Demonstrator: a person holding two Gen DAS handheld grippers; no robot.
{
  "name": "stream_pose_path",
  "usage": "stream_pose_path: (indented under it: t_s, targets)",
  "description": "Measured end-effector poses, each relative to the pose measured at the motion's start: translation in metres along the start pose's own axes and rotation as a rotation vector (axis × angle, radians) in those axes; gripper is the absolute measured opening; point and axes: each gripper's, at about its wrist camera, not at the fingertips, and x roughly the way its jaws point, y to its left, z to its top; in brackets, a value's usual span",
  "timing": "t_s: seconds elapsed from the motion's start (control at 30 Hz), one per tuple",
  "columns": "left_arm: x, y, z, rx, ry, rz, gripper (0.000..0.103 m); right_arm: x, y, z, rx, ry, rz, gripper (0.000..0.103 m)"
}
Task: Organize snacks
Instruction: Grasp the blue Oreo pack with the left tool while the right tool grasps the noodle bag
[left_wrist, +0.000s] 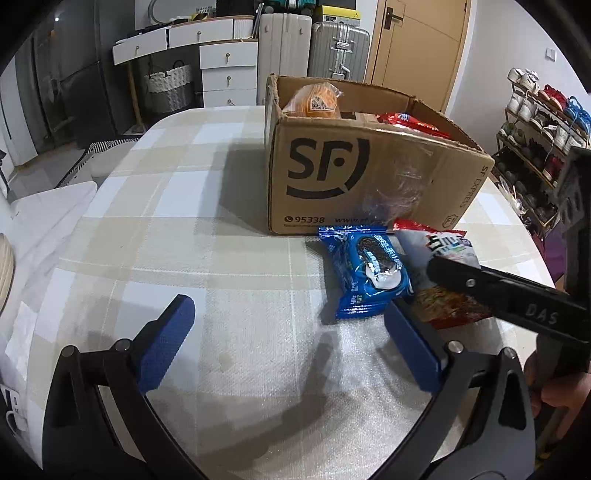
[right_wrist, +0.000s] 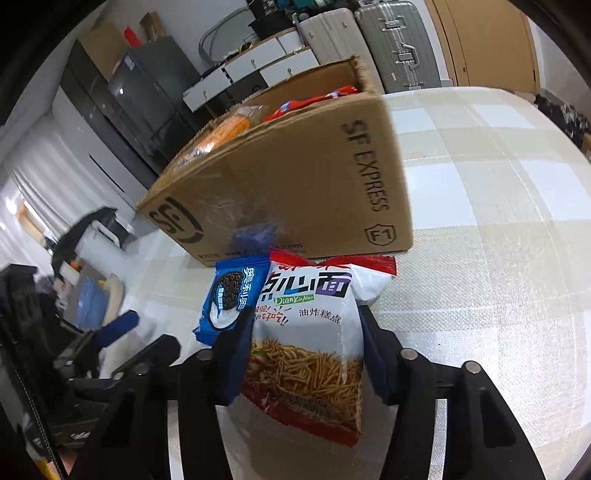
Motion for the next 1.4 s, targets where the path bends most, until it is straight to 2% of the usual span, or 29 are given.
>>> stream_pose_path:
  t_s: [0.23, 0.5, 0.67, 0.8, 0.93, 1.03, 1.1, 1.13, 1.17, 1.23, 1.33, 1.4]
  targets:
    - [0.005, -0.006, 0.004, 0.018, 0.006, 0.013, 0.102, -0.016, -0.01, -0.01, 0.027, -0.041, 0.037, 0.05]
    - [0.014, -0.018, 0.009, 0.041, 0.035, 0.004, 0.102, -0.06, -0.036, -0.022, 0.083, -0.146, 0.11, 0.05]
    - [0.035, -0.034, 0.018, 0.059, 0.077, -0.031, 0.102, -0.079, -0.046, -0.033, 0.078, -0.185, 0.12, 0.05]
    - [0.056, -0.039, 0.022, 0.043, 0.12, -0.008, 0.102, -0.087, -0.051, -0.039, 0.079, -0.217, 0.151, 0.05]
    - [0.063, -0.04, 0.029, 0.025, 0.122, 0.013, 0.101, -0.091, -0.053, -0.045, 0.068, -0.238, 0.163, 0.05]
    - [0.066, -0.04, 0.033, 0.01, 0.117, 0.028, 0.095, -0.09, -0.056, -0.047, 0.071, -0.229, 0.185, 0.05]
    - [0.067, -0.042, 0.035, 0.014, 0.127, 0.0, 0.079, -0.089, -0.057, -0.048, 0.075, -0.225, 0.183, 0.05]
    - [0.067, -0.046, 0.037, 0.041, 0.127, 0.006, 0.075, -0.089, -0.057, -0.048, 0.079, -0.224, 0.188, 0.05]
    - [0.069, -0.05, 0.036, 0.055, 0.127, 0.007, 0.056, -0.087, -0.058, -0.046, 0.082, -0.224, 0.191, 0.05]
    - [0.067, -0.054, 0.038, 0.076, 0.127, 0.006, 0.043, -0.086, -0.059, -0.044, 0.088, -0.223, 0.193, 0.05]
    - [0.063, -0.054, 0.039, 0.079, 0.128, -0.028, 0.042, -0.084, -0.061, -0.043, 0.096, -0.221, 0.191, 0.05]
    - [0.061, -0.055, 0.038, 0.088, 0.123, -0.025, 0.041, -0.084, -0.062, -0.043, 0.097, -0.221, 0.19, 0.05]
